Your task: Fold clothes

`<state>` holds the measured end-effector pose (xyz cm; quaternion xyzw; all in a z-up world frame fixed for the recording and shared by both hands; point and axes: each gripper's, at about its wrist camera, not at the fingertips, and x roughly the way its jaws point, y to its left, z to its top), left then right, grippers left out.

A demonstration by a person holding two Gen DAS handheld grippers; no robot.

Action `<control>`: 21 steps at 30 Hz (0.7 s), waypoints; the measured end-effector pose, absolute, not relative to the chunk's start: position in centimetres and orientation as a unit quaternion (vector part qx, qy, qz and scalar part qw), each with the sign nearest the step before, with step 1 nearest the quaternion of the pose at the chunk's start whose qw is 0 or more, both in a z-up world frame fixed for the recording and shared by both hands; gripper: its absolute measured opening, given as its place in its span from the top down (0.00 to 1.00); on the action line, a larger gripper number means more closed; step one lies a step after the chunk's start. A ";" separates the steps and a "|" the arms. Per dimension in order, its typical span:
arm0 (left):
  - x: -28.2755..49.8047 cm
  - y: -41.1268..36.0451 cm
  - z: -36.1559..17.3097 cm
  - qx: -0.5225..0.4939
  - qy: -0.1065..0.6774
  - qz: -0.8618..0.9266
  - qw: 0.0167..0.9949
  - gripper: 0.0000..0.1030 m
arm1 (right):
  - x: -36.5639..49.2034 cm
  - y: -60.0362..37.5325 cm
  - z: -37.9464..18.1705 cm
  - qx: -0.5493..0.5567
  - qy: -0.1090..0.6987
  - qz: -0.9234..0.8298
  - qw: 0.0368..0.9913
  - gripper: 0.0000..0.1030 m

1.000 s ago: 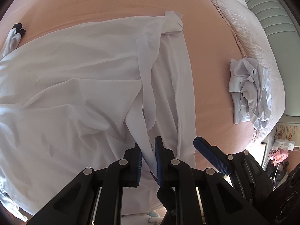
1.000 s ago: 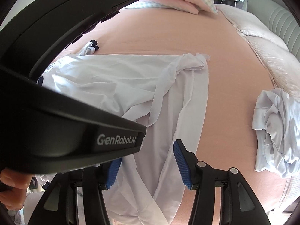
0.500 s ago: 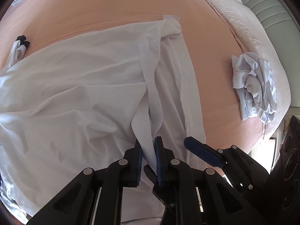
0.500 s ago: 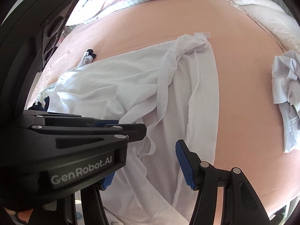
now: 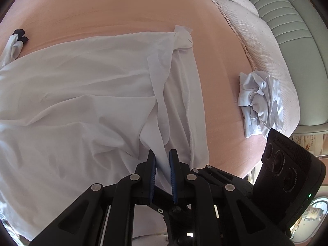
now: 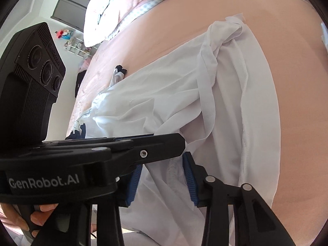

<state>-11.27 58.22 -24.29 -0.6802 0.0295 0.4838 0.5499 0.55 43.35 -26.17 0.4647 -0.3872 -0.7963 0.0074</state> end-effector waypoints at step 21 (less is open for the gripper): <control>-10.1 44.8 -15.0 -0.626 0.030 0.482 0.613 0.89 | 3.8 48.3 -23.5 0.386 -0.421 -0.820 -0.030 0.85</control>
